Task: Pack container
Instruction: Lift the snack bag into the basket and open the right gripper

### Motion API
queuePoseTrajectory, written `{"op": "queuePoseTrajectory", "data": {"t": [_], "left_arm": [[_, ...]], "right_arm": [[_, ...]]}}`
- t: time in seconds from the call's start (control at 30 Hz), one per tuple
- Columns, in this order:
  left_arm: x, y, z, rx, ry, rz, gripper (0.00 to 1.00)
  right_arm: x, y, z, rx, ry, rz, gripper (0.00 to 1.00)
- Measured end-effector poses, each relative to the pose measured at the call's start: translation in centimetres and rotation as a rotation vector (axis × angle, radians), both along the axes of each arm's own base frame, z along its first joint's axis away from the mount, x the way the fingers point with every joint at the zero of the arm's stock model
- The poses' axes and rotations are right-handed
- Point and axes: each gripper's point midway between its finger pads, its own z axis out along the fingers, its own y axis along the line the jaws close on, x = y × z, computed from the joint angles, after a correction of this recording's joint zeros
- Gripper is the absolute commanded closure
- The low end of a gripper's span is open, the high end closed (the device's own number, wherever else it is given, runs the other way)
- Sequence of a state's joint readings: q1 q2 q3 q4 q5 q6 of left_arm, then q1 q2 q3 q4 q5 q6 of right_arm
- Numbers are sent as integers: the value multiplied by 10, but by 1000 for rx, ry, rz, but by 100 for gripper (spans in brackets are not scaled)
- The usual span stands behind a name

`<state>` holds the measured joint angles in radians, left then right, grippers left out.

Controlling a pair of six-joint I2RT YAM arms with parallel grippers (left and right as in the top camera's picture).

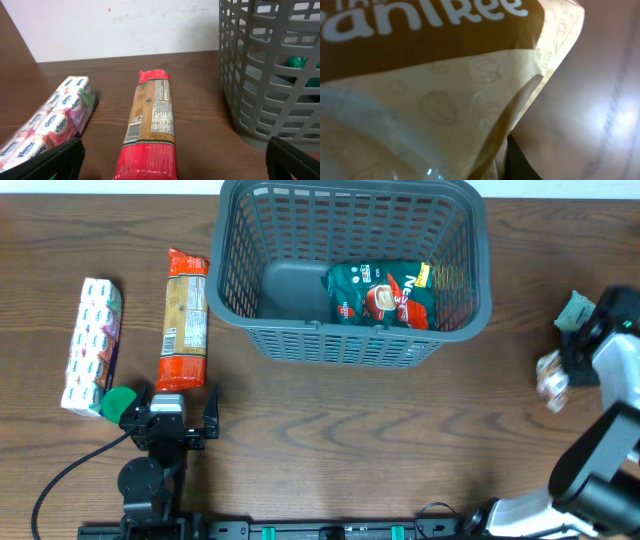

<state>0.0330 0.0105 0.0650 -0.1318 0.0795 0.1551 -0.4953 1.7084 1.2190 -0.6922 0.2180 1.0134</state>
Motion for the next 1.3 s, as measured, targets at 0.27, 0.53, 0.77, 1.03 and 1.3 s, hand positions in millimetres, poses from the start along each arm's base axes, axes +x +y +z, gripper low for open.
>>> {"op": "queuePoseTrajectory", "data": {"t": [0.27,0.53,0.77,1.03,1.3], "left_arm": [[0,0,0,0,0,0,1],[0,0,0,0,0,0,1],[0,0,0,0,0,0,1],[0,0,0,0,0,0,1],[0,0,0,0,0,0,1]], "right_arm": [[68,29,214,-351,-354,424,98],[86,156,332,-556,-541,916,98],[86,287,336,-571,-600,1308,98],[94,345,277,-563,-405,1440,98],[121,341,175,-480,-90,1452,98]]}}
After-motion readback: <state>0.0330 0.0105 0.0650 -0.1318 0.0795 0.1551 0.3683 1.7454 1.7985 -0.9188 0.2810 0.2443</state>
